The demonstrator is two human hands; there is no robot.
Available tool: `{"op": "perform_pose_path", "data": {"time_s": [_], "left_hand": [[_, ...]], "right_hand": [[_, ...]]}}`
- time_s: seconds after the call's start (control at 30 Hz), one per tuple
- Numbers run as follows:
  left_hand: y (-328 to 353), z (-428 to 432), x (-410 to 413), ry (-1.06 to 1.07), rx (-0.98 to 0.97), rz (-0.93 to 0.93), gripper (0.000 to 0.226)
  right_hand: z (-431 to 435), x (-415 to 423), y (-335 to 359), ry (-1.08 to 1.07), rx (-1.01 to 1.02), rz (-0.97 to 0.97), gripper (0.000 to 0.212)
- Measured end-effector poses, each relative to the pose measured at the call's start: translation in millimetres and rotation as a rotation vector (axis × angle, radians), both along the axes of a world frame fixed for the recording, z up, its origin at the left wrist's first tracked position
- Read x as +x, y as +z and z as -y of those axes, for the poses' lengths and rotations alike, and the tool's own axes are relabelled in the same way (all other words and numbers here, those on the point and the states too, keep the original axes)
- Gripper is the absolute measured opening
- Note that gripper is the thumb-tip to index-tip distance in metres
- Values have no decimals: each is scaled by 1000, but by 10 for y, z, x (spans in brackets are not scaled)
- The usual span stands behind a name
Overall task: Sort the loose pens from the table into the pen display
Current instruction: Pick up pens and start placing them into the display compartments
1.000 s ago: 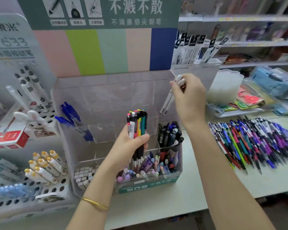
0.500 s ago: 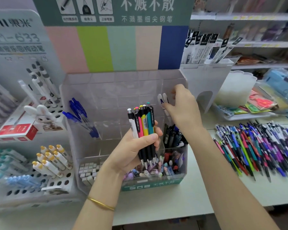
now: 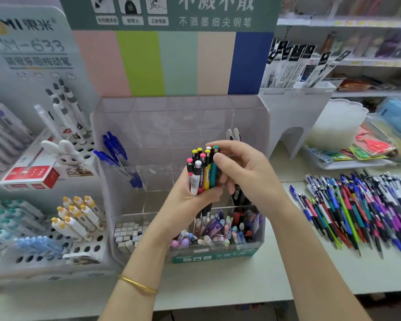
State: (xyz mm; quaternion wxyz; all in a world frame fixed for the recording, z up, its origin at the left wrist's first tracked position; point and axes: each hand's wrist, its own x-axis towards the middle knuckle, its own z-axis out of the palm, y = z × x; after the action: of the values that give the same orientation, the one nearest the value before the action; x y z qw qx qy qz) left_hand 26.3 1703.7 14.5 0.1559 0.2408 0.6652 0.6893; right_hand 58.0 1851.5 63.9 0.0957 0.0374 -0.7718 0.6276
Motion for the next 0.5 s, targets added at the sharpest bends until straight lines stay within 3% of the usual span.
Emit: {"op": "perform_pose_path", "data": {"time_s": [0.13,0.37,0.5], "left_hand": [[-39,68,-19,-95,24,105,43],[-57,106,19,-238,53,179,46],[-61,130,32,-286,101,241,48]], "right_hand": [[-33,-16,54,46,-64,49,21],[18,-115,238,-28,315,67,13],[36,-182,274,-21,346,95,16]]}}
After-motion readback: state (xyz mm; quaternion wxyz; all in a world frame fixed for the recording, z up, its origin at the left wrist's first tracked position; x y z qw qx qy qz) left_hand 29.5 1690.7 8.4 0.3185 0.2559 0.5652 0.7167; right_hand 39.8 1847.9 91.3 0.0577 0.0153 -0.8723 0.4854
